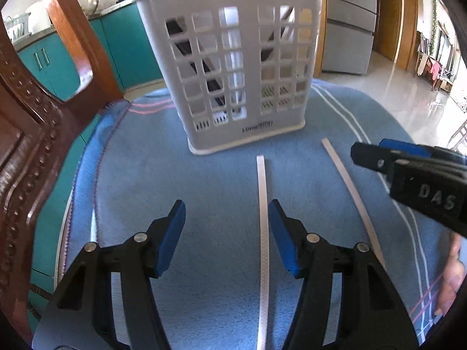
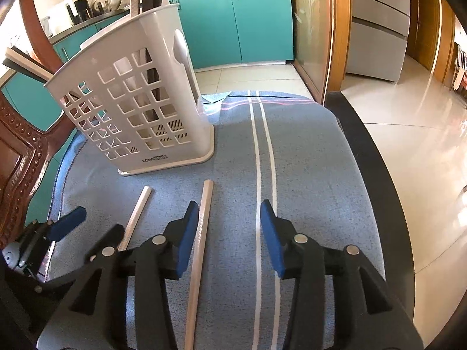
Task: Organize utensils
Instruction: 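Lower both tools back to the remaining light chopsticks on the cloth, then close the left tool on a light chopstick while the right tool grasps another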
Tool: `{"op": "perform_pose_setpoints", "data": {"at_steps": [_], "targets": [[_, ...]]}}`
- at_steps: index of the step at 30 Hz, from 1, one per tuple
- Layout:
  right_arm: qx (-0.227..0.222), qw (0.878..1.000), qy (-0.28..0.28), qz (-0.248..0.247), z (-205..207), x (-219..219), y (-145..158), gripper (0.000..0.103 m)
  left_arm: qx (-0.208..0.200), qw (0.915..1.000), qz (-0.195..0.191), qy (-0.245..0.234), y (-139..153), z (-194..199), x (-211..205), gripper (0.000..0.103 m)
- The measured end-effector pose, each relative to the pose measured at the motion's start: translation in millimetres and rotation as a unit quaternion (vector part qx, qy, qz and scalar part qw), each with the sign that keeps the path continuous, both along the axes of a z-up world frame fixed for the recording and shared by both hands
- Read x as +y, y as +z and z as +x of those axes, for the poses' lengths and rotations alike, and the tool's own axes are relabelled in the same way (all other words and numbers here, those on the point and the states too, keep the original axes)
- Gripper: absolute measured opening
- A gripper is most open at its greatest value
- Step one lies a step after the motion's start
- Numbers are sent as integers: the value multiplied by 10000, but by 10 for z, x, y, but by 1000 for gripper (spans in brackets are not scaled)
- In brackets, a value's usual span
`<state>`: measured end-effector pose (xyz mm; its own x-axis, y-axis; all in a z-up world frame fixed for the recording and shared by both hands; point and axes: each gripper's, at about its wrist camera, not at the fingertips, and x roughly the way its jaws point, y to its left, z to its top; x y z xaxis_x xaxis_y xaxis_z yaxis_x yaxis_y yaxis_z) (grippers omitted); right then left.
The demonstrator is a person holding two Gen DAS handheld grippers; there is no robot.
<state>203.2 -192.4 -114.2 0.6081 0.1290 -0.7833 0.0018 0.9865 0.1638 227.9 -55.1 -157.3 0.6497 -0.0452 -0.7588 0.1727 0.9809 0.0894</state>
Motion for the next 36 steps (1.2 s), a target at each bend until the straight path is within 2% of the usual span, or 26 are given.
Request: {"op": "perform_pose_setpoints", "data": {"at_steps": [6,8,11,18,26,31,36], "targets": [[7,10000,-4,3,3,12,-8,46,160,9997,-199,-16,-83,41,36,42],[9,10000,-7,0,3,12,-8,46,159,9997,-185,-38,-86,32,23,31],[29,10000,-15,-5,3,26,-23,46,172,9996,-229,-75,-81,25,15,22],[41,10000,18,-15,-2,45,-38,46,212,9993,-295,20,-74,49,55,22],[84,9999,42,-40,-16,60,-69,47,185,9996,-202,82,-76,54,59,31],[79,9999,45,-44,-15,59,-76,48,199,9995,-242,70,-76,50,58,31],[85,9999,54,-51,-8,61,-80,49,216,9994,-285,0,-80,48,47,25]]}}
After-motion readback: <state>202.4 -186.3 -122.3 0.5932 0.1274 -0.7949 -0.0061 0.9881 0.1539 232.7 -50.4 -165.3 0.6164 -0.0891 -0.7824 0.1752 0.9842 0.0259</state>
